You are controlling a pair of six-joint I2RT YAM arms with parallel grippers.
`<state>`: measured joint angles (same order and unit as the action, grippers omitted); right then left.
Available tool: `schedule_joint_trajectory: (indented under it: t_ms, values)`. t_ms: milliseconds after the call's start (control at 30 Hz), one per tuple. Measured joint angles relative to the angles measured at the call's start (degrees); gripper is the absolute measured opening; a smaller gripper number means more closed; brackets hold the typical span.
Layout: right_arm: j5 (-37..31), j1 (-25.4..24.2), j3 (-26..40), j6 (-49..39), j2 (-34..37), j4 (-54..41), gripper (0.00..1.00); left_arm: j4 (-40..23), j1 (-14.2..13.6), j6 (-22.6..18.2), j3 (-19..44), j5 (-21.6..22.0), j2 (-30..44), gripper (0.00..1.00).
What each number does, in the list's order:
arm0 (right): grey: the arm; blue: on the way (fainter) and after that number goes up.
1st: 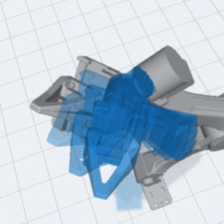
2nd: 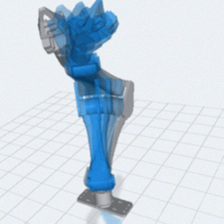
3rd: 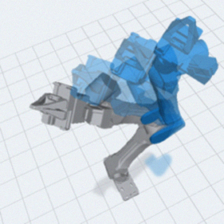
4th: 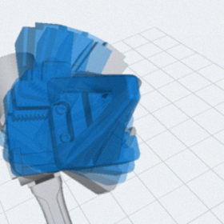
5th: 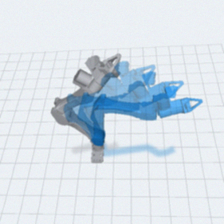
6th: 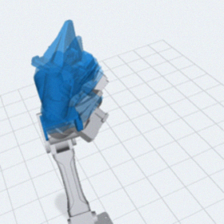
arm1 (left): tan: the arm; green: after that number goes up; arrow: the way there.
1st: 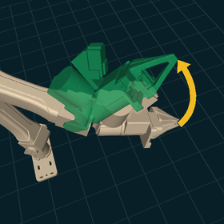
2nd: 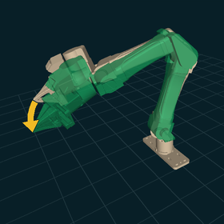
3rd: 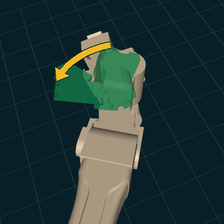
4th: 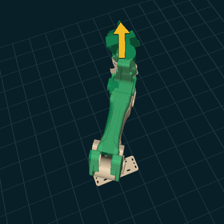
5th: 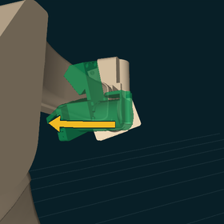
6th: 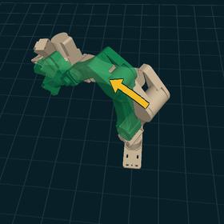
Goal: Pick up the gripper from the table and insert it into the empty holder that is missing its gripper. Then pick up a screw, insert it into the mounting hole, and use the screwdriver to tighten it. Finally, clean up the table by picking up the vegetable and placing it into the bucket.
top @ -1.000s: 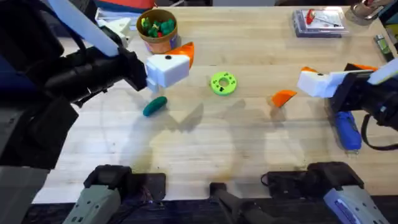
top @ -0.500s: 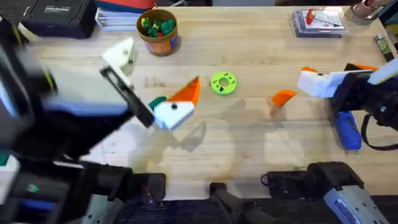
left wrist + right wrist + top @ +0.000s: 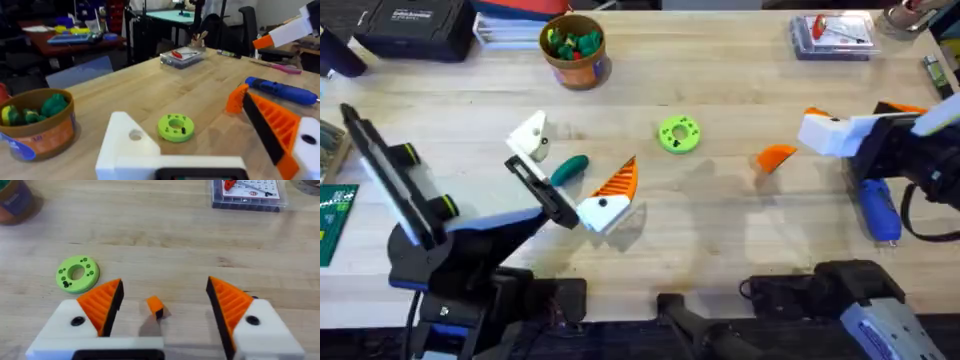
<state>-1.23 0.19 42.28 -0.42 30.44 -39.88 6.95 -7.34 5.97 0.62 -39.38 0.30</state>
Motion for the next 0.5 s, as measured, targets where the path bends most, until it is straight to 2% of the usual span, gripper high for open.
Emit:
schedule_joint_trajectory:
  t_ms: [133, 300, 500]
  values:
    - [0.0, 0.0, 0.0, 0.0, 0.0, 0.0, 0.994, -4.2, 0.0, 0.4, 0.0, -0.4, 0.0, 0.985]
    - [0.0, 0.0, 0.0, 0.0, 0.0, 0.0, 0.994, -10.9, -0.4, 0.7, -0.1, -4.4, 0.0, 0.985]
    - [0.0, 0.0, 0.0, 0.0, 0.0, 0.0, 0.994, -11.4, -2.9, -0.4, 0.0, -8.5, 0.0, 0.985]
